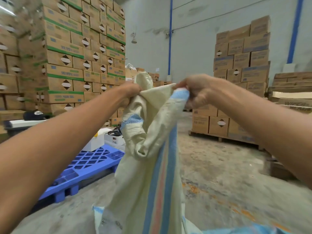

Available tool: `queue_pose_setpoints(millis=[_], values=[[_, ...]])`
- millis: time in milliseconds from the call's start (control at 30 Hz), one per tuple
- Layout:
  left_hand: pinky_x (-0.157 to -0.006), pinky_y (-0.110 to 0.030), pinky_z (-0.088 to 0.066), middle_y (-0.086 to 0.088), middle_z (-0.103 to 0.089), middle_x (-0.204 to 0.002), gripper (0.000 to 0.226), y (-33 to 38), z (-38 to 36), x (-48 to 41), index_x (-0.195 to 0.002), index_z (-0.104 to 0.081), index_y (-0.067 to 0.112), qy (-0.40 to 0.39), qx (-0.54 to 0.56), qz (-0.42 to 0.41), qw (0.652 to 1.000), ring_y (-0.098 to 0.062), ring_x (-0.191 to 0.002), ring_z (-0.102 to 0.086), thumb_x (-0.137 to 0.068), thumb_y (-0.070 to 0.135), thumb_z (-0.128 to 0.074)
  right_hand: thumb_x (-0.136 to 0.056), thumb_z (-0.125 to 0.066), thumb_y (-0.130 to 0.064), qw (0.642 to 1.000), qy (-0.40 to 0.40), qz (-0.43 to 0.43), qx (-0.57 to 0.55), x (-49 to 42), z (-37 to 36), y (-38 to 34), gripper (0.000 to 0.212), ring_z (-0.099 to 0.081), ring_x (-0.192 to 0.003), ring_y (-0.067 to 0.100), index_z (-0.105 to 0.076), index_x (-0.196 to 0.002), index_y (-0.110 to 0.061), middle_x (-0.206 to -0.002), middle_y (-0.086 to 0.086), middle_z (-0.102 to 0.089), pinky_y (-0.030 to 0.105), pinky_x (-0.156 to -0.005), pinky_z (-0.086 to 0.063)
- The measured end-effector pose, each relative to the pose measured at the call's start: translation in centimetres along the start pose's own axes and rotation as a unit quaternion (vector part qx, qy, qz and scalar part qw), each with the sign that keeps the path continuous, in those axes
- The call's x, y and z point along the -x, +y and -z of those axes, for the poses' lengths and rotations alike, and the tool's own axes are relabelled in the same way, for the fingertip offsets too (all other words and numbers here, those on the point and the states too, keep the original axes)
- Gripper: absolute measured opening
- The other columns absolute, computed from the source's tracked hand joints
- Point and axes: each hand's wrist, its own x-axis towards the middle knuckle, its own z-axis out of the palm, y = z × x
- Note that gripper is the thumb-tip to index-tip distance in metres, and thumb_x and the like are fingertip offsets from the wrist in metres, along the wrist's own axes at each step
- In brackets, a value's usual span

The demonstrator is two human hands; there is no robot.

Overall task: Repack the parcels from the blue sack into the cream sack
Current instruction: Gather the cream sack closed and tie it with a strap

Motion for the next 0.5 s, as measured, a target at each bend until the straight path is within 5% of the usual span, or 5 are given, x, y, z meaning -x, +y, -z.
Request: queue_pose_setpoints(millis=[133, 233, 300, 433, 500], values=[[-0.064, -0.033, -0.058, -0.007, -0.071, -0.096, 0.036, 1.5, -1.0, 1.8, -0.128, -0.056, 0.013, -0.073, -0.066, -0.011, 0.995, -0.022, -0.074, -0.068, -0.098, 0.033, -0.055, -0.101, -0.047, -0.005, 0.99, 0.051, 0.006, -0.131, -0.7, -0.1, -3.1, 0.01, -0.068, -0.099, 0.013, -0.055, -0.105, -0.001, -0.114, 0.005, -0.063, 0.048, -0.071, -0.062], [-0.09, -0.039, -0.052, -0.004, -0.068, -0.122, 0.072, 1.8, -0.2, 3.4, -0.136, -0.047, 0.019, -0.265, -0.022, 0.001, 0.964, -0.024, -0.109, -0.068, -0.086, 0.071, -0.044, -0.103, -0.044, -0.005, 0.972, 0.12, 0.034, -0.202, -1.7, 0.0, -2.7, 0.027, -0.064, -0.082, 0.01, -0.052, -0.078, 0.001, -0.076, 0.007, -0.054, 0.035, -0.089, -0.058], [-0.099, -0.038, -0.05, -0.001, -0.06, -0.135, 0.069, 1.2, 0.2, 4.4, -0.141, -0.039, 0.025, -0.356, -0.082, -0.029, 0.93, -0.021, -0.119, -0.062, -0.086, 0.065, -0.049, -0.104, -0.043, -0.005, 0.957, 0.133, 0.057, -0.251, -1.9, 0.1, -2.2, 0.033, -0.067, -0.095, 0.016, -0.054, -0.073, 0.002, -0.073, 0.012, -0.053, 0.034, -0.092, -0.057], [-0.103, -0.033, -0.046, 0.007, -0.044, -0.135, 0.124, -1.4, -1.9, 5.4, -0.149, -0.007, 0.035, -0.236, -0.334, -0.108, 0.906, -0.019, -0.118, -0.052, -0.057, 0.045, -0.091, -0.105, -0.041, -0.006, 0.954, 0.111, 0.079, -0.268, -2.0, -0.8, -2.1, 0.034, -0.067, -0.096, 0.023, -0.054, -0.076, 0.006, -0.078, 0.017, -0.056, 0.034, -0.094, -0.056], [-0.098, -0.036, -0.051, 0.004, -0.052, -0.124, 0.115, -3.0, -3.1, 4.9, -0.145, -0.015, 0.03, -0.148, -0.386, -0.152, 0.898, -0.021, -0.112, -0.056, -0.059, 0.028, -0.092, -0.105, -0.04, -0.005, 0.959, 0.102, 0.089, -0.249, -1.9, -1.5, -2.1, 0.035, -0.065, -0.084, 0.022, -0.054, -0.075, 0.006, -0.074, 0.016, -0.055, 0.032, -0.096, -0.054]])
